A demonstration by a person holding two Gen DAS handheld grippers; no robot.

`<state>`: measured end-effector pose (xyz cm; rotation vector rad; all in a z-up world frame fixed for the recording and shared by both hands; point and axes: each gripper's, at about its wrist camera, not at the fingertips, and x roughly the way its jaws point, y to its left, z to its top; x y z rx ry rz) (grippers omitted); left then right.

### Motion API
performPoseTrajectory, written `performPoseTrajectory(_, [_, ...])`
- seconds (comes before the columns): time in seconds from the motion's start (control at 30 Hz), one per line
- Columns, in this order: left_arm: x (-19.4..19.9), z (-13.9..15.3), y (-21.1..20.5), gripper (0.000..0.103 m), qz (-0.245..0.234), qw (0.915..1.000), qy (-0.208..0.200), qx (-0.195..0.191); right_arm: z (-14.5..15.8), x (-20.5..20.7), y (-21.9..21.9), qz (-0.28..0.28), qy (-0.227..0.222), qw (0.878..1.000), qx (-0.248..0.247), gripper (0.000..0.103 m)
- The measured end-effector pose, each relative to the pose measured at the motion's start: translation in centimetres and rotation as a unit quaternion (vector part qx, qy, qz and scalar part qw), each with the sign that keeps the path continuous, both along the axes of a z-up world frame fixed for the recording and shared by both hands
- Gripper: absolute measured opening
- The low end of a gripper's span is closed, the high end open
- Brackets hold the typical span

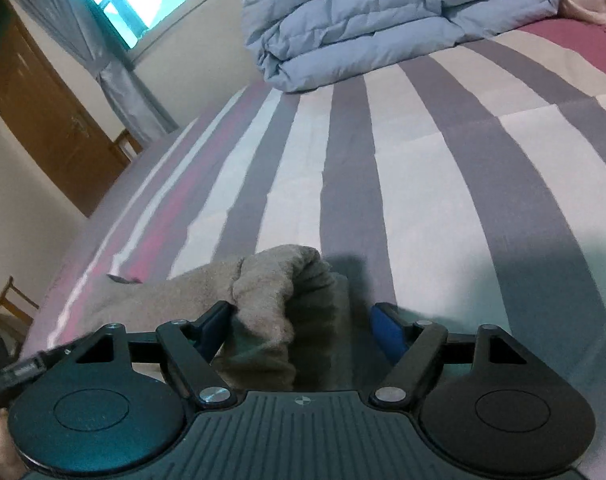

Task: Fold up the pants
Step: 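Open both tools and release the folded sweatpants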

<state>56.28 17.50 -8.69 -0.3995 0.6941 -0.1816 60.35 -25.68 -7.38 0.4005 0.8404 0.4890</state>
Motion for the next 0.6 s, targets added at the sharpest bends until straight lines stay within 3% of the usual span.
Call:
performPoseTrajectory(0.2, [-6.6,2.0,-1.6,0.082,-0.008,0.9986,-0.024,0.046,2.6,-5.8,-1.8,0.024,-0.052,0.998,0.003,0.075])
performPoseTrajectory(0.3, [-9.0,1.1,-3.5,0.082,-0.006,0.9956,0.008,0.094,1.5,-8.3,-0.6,0.046,-0.025,0.996,-0.068,0.078])
performPoseTrajectory(0.33, [-10.0,1.1,-3.6,0.082,0.006,0.9961,0.009,0.087,0.9,-9.0,-0.4,0.041,-0.012,0.995,-0.087,0.084])
performPoseTrajectory(0.43, [-12.6,2.0,-3.5,0.082,0.027,0.9972,0.007,0.069,1.7,-11.6,-1.2,0.021,-0.017,0.998,-0.054,0.085])
performPoseTrajectory(0.53, [-14.2,2.7,-3.9,0.087,0.032,0.9948,-0.009,0.096,3.4,-14.6,-1.8,0.016,-0.063,0.997,-0.051,0.088])
performPoseTrajectory(0.6, [-13.9,2.0,-4.2,0.088,0.021,0.9934,0.021,0.111,3.2,-15.2,-1.8,0.021,-0.051,0.996,-0.069,0.091])
